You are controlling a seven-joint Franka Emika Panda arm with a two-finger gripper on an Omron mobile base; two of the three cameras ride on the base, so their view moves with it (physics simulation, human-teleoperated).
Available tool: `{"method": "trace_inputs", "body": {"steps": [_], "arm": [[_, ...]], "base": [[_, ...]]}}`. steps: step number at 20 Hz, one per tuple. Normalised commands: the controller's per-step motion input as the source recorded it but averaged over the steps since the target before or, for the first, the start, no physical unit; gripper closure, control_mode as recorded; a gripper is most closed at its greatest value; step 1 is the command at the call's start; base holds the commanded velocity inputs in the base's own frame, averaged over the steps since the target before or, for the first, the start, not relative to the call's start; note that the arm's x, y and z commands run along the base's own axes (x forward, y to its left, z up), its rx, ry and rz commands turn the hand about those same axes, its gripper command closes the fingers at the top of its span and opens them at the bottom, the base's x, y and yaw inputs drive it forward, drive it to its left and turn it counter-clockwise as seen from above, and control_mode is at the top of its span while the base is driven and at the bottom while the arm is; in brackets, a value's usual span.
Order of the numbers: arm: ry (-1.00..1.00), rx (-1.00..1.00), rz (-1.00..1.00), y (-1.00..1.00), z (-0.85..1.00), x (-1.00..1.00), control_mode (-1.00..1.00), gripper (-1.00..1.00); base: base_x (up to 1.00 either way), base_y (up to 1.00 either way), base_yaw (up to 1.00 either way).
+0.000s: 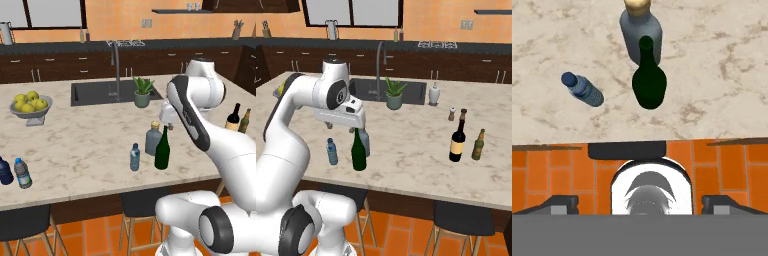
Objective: Move the plastic bottles in the middle to the plastics group, and the glass bottles in the middle to the glass group.
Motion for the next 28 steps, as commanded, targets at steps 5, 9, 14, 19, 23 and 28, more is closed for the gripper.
{"method": "trace_inputs", "body": {"steps": [5,9,14,19,23,28], "arm": [[0.0,0.0,-0.03,-0.06,-0.34,0.32,-1.0,-1.0],[-0.04,0.0,-0.01,0.0,-0.22,0.35,-1.0,-1.0],[-0.13,0.0,-0.04,0.0,-0.14,0.37,-1.0,-1.0],[-0.18,0.0,-0.06,0.0,0.0,0.25,-1.0,-1.0],[-0.09,0.0,-0.11,0.0,-0.02,0.0,-1.0,-1.0],[-0.01,0.0,-0.09,0.0,-0.01,0.06,-1.0,-1.0]], "base": [[0.0,0.0,0.0],[0.0,0.0,0.0],[0.0,0.0,0.0],[0.0,0.0,0.0],[0.0,0.0,0.0],[0.0,0.0,0.0]]}}
